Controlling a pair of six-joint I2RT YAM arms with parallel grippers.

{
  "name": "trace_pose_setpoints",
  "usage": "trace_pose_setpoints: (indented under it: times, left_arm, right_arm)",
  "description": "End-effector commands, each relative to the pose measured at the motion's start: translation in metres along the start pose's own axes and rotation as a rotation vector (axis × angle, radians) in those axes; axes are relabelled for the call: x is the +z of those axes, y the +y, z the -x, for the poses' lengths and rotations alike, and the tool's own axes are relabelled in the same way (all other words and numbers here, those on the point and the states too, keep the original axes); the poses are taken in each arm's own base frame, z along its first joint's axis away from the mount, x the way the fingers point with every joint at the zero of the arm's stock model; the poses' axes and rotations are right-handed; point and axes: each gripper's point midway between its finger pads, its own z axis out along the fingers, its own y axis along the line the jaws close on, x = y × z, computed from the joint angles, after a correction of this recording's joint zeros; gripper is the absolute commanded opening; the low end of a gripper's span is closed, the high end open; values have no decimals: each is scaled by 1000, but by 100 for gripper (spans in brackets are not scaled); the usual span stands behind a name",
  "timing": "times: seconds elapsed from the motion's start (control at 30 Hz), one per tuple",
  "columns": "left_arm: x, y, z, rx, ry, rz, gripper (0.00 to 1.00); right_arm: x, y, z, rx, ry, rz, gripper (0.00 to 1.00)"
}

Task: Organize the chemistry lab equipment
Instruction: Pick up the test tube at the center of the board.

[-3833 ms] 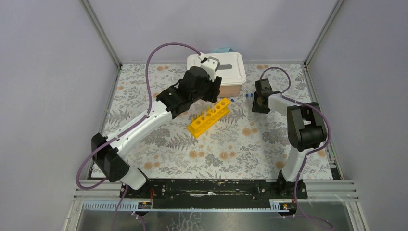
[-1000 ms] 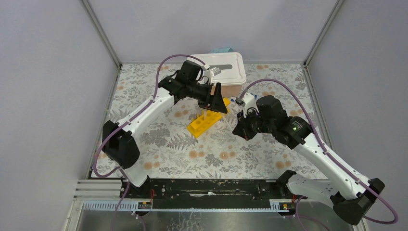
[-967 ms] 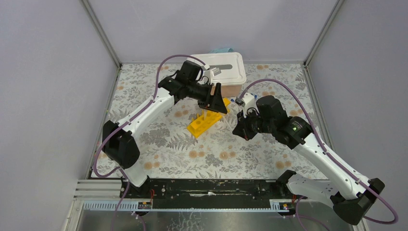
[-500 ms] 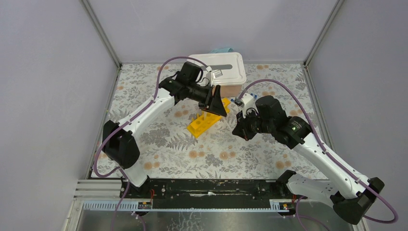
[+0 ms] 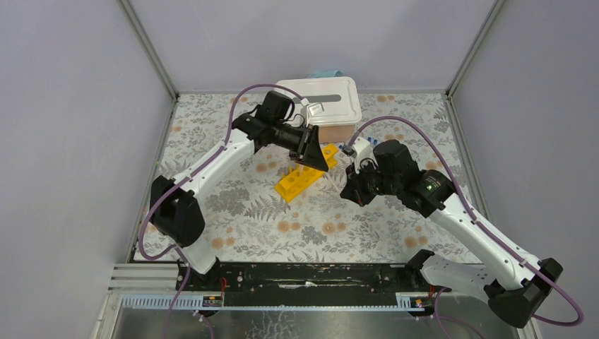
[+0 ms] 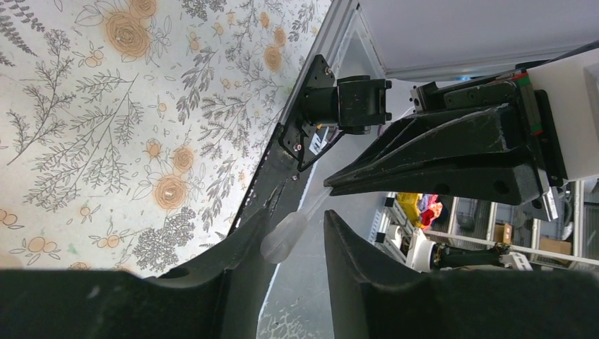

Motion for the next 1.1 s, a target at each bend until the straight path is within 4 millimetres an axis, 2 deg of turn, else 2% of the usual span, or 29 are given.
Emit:
trace_pose_setpoints:
  times: [0.0, 0.33, 1.07]
  left_arm:
    - [-5, -4, 3, 17, -12, -51, 39]
    - [-8, -3, 8, 9, -37, -99, 27]
    - [-21, -9, 17, -1, -125, -177, 17]
  right_arm:
    - [-4, 9, 12, -38, -33, 34, 0]
    - [0, 8, 12, -44, -28, 37, 0]
    - [5, 7, 11, -48, -33, 45, 2]
